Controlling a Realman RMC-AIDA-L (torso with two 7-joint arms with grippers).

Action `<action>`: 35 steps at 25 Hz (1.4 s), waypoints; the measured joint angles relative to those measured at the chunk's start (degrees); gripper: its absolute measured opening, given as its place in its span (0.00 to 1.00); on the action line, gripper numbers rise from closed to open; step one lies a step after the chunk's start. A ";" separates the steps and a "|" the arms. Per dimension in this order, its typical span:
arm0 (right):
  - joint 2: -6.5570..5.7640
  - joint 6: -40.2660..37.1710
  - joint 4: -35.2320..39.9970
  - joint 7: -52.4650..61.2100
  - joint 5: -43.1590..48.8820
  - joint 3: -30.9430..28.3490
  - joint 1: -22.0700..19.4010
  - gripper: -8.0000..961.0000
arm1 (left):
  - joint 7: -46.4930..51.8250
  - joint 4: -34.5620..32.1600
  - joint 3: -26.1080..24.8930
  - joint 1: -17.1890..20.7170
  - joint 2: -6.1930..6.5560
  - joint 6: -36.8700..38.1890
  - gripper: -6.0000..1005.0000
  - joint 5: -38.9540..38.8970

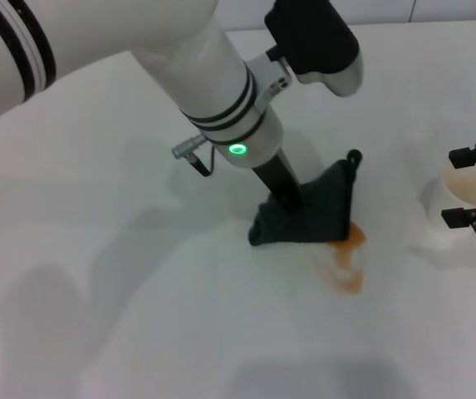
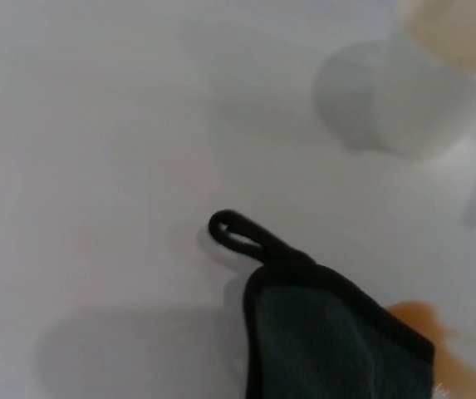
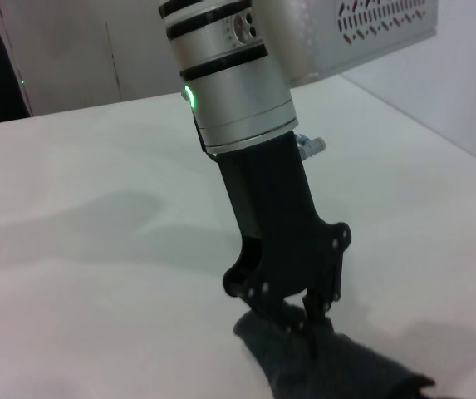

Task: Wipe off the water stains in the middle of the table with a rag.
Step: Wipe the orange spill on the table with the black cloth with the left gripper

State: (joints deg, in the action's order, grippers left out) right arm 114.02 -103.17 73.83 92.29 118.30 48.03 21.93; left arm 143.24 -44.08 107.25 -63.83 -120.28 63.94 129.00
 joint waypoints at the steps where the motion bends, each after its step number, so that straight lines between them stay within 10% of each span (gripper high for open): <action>1: 0.08 0.00 -0.02 0.00 0.17 0.01 0.07 0.89 | -0.83 0.20 0.45 -0.16 -0.06 -0.24 0.10 -1.48; 13: 0.33 -0.04 0.18 0.00 0.53 -0.11 -0.10 0.89 | -6.75 0.27 10.77 -3.34 -0.22 1.69 0.10 -18.58; 35: 0.62 -0.22 -0.05 -0.12 0.49 0.22 0.54 0.89 | -1.24 12.93 11.12 -4.32 -0.01 -8.61 0.10 -12.90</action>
State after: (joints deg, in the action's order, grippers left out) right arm 114.64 -103.39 73.78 92.17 118.80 48.25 22.47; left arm 142.00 -31.15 118.37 -68.15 -120.29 55.33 116.10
